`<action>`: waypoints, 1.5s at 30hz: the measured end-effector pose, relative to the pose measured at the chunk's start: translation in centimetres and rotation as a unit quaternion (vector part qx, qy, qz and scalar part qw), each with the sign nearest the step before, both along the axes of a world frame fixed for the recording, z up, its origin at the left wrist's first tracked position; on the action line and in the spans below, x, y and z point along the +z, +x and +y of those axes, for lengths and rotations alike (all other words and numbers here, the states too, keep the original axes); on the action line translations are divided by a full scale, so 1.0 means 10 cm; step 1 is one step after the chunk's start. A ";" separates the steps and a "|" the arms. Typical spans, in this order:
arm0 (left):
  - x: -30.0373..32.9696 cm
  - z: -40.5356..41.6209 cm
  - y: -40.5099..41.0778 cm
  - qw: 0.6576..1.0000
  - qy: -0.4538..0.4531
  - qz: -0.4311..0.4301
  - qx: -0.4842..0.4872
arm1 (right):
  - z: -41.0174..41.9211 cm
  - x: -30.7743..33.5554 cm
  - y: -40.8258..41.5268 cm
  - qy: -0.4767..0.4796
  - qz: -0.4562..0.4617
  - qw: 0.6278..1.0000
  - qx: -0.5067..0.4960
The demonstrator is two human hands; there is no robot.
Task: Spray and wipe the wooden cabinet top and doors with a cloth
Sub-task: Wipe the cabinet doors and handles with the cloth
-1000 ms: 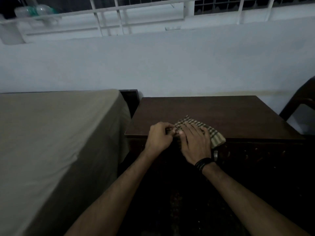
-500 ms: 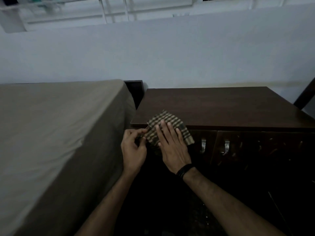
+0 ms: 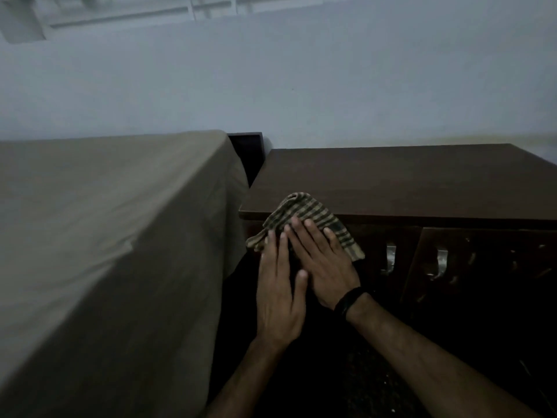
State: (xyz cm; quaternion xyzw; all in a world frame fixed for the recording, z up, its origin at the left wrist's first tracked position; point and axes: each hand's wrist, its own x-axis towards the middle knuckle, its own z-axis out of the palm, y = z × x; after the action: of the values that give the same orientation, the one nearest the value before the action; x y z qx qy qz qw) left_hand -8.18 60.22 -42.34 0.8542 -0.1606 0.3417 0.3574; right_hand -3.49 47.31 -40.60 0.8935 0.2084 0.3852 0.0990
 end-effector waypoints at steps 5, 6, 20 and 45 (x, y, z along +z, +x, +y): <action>-0.20 0.12 0.30 0.996 -0.048 0.007 0.070 | 0.39 0.15 0.17 -0.078 -0.069 0.990 0.100; -0.19 0.15 0.33 0.994 -0.066 0.006 0.082 | 0.47 0.17 0.18 -0.084 -0.090 0.987 0.103; -0.26 -0.08 0.22 0.984 0.176 0.021 0.032 | 0.02 -0.45 0.08 0.064 -0.119 0.989 -0.055; -0.44 0.01 0.30 0.992 0.060 0.048 0.104 | 0.08 -0.31 0.23 -0.112 -0.145 0.983 0.015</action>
State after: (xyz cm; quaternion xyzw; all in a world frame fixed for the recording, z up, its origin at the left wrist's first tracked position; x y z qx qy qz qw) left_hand -5.21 60.28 -46.72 0.9016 -0.0735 0.3256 0.2751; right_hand -1.15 48.09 -43.74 0.8082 0.2470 0.4863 0.2222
